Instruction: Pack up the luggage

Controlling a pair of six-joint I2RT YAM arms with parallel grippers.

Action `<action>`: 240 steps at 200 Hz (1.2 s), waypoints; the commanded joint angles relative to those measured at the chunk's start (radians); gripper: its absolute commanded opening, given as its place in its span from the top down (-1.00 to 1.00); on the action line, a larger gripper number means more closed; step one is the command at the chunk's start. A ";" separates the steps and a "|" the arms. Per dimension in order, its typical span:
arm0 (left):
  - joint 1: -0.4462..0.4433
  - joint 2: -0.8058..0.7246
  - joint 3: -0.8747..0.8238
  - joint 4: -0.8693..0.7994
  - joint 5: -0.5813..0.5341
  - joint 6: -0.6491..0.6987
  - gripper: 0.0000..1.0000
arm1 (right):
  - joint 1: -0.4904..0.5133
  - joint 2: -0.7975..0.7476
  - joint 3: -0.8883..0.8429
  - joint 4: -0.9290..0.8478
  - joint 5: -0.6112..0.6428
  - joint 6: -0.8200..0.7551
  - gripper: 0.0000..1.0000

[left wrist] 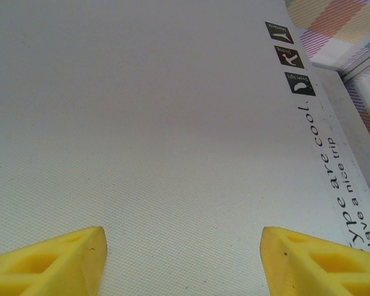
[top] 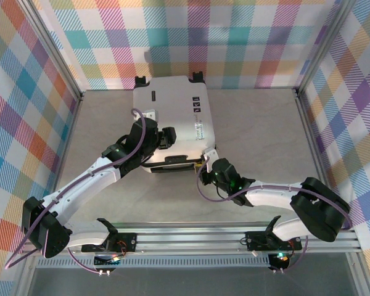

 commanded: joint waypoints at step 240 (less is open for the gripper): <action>0.001 -0.014 -0.042 -0.038 0.013 -0.021 -0.32 | 0.028 0.114 0.044 0.147 -0.058 0.004 0.47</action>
